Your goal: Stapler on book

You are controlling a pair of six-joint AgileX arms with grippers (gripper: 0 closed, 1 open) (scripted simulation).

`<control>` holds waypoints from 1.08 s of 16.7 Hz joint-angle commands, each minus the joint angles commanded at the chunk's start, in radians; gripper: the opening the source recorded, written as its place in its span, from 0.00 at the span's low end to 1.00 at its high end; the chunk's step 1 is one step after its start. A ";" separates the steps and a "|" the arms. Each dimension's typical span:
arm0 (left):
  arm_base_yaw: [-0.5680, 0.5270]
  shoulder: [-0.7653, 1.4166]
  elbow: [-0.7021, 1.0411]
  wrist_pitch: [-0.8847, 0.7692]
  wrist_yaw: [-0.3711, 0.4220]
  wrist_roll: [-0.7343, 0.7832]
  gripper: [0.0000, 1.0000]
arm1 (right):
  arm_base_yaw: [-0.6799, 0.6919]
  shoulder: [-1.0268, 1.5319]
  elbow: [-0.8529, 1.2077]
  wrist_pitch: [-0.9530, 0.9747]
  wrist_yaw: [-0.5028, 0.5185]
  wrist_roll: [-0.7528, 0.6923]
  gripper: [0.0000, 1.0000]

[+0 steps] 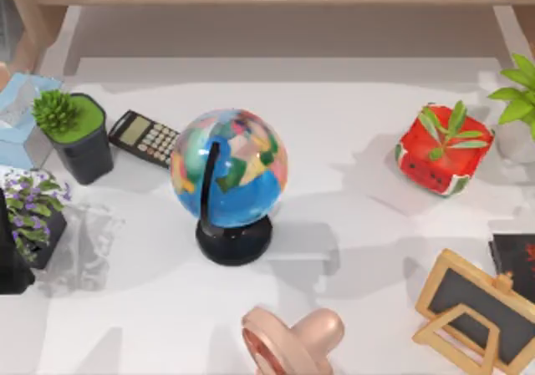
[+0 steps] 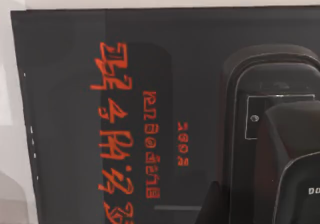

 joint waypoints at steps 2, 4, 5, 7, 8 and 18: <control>0.000 0.000 0.000 0.000 0.000 0.000 1.00 | 0.003 -0.008 -0.027 0.007 0.007 0.005 0.00; 0.000 0.000 0.000 0.000 0.000 0.000 1.00 | 0.004 -0.010 -0.032 0.009 0.009 0.006 0.00; 0.000 0.000 0.000 0.000 0.000 0.000 1.00 | 0.004 -0.010 -0.032 0.009 0.009 0.006 0.00; 0.000 0.000 0.000 0.000 0.000 0.000 1.00 | 0.004 -0.010 -0.032 0.009 0.009 0.006 0.00; 0.000 0.000 0.000 0.000 0.000 0.000 1.00 | -0.001 -0.006 -0.030 0.007 0.008 0.007 0.00; 0.000 0.000 0.000 0.000 0.000 0.000 1.00 | 0.004 0.045 -0.108 0.140 0.009 0.008 0.00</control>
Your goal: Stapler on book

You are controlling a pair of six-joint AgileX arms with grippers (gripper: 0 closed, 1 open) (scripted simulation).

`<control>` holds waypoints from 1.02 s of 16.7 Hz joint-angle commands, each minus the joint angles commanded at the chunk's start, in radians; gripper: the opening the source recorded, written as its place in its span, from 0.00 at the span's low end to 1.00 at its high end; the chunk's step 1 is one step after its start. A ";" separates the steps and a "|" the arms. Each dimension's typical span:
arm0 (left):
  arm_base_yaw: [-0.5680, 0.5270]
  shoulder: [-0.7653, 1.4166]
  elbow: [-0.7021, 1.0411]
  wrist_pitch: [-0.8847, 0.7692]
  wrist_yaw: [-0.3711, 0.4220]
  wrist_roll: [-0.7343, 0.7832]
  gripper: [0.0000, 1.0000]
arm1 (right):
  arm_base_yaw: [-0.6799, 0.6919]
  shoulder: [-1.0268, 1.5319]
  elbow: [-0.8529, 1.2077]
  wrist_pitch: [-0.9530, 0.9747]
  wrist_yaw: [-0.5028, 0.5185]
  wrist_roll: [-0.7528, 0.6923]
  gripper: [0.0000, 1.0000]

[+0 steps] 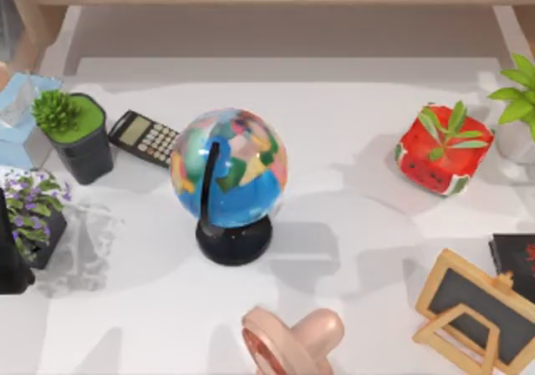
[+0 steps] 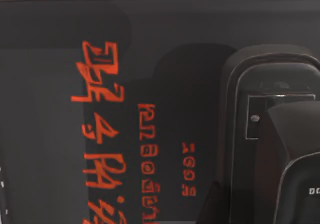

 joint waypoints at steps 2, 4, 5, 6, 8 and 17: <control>0.000 0.000 0.000 0.000 0.000 0.000 1.00 | 0.000 0.000 0.000 0.000 0.000 0.000 0.08; 0.000 0.000 0.000 0.000 0.000 0.000 1.00 | 0.000 0.000 0.000 0.000 0.000 0.000 0.23; 0.000 0.000 0.000 0.000 0.000 0.000 1.00 | 0.000 0.000 0.000 0.000 0.000 0.000 0.30; 0.000 0.000 0.000 0.000 0.000 0.000 1.00 | 0.000 0.000 0.000 0.000 0.000 0.000 0.38; 0.000 0.000 0.000 0.000 0.000 0.000 1.00 | 0.000 0.000 0.000 0.000 0.000 0.000 0.53; 0.000 0.000 0.000 0.000 0.000 0.000 1.00 | 0.000 0.000 0.000 0.000 0.000 0.000 1.00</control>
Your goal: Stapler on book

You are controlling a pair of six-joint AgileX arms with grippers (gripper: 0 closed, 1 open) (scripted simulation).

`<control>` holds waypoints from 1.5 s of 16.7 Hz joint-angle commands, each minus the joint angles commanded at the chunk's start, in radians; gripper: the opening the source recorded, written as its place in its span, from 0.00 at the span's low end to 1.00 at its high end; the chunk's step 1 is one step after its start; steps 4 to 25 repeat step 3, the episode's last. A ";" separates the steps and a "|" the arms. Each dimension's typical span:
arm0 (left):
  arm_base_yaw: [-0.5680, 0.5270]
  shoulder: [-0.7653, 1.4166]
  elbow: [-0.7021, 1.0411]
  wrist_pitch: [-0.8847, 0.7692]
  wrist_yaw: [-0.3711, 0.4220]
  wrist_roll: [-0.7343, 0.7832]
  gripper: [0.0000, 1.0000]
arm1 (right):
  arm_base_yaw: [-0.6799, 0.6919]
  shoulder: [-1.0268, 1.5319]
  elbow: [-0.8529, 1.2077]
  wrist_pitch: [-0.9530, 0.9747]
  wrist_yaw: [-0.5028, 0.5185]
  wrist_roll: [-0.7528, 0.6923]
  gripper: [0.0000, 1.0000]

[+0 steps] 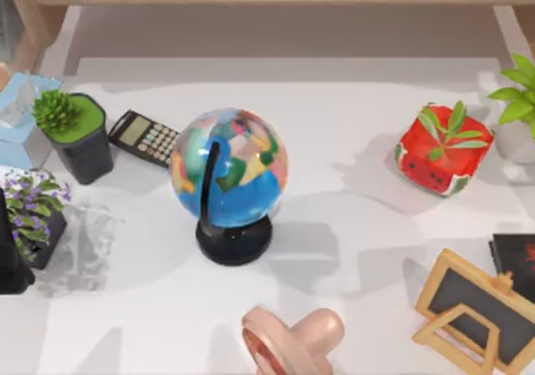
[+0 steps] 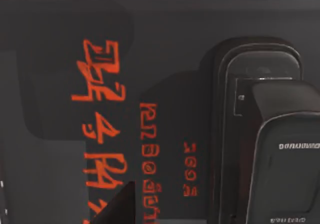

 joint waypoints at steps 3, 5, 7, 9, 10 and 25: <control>0.000 0.000 0.000 0.000 0.000 0.000 1.00 | 0.000 0.000 0.000 0.000 0.000 0.000 1.00; 0.000 0.000 0.000 0.000 0.000 0.000 1.00 | 0.000 0.000 0.000 0.000 0.000 0.000 1.00; 0.000 0.000 0.000 0.000 0.000 0.000 1.00 | 0.000 0.000 0.000 0.000 0.000 0.000 1.00; 0.000 0.000 0.000 0.000 0.000 0.000 1.00 | 0.000 0.000 0.000 0.000 0.000 0.000 1.00; 0.000 0.000 0.000 0.000 0.000 0.000 1.00 | 0.000 0.000 0.000 0.000 0.000 0.000 1.00; 0.000 0.000 0.000 0.000 0.000 0.000 1.00 | 0.000 0.000 0.000 0.000 0.000 0.000 1.00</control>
